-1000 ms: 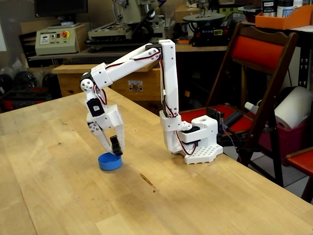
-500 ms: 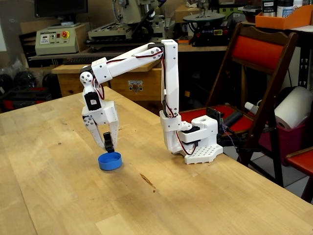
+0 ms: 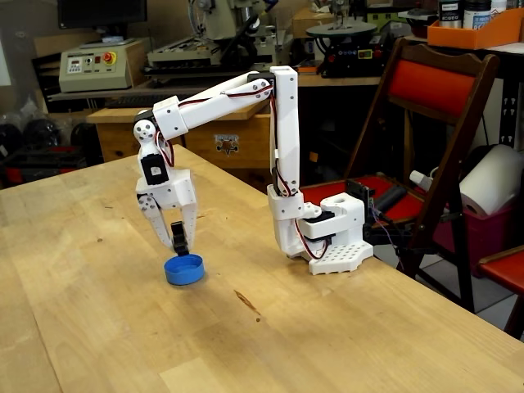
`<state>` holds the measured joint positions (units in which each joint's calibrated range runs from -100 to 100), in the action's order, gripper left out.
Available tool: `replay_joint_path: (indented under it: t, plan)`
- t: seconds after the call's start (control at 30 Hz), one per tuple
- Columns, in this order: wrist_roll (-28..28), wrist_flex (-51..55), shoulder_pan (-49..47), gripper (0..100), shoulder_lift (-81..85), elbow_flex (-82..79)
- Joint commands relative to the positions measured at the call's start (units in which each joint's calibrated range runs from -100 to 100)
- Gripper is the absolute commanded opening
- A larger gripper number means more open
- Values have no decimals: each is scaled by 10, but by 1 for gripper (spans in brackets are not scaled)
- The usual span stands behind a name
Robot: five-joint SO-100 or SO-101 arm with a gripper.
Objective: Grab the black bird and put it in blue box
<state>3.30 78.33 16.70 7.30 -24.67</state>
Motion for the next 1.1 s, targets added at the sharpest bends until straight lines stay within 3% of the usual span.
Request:
replay_joint_path:
  t: [0.0, 1.07]
  plan:
    - [3, -28, -1, 3, 31, 22]
    - [3, -43, 0, 4, 32, 24]
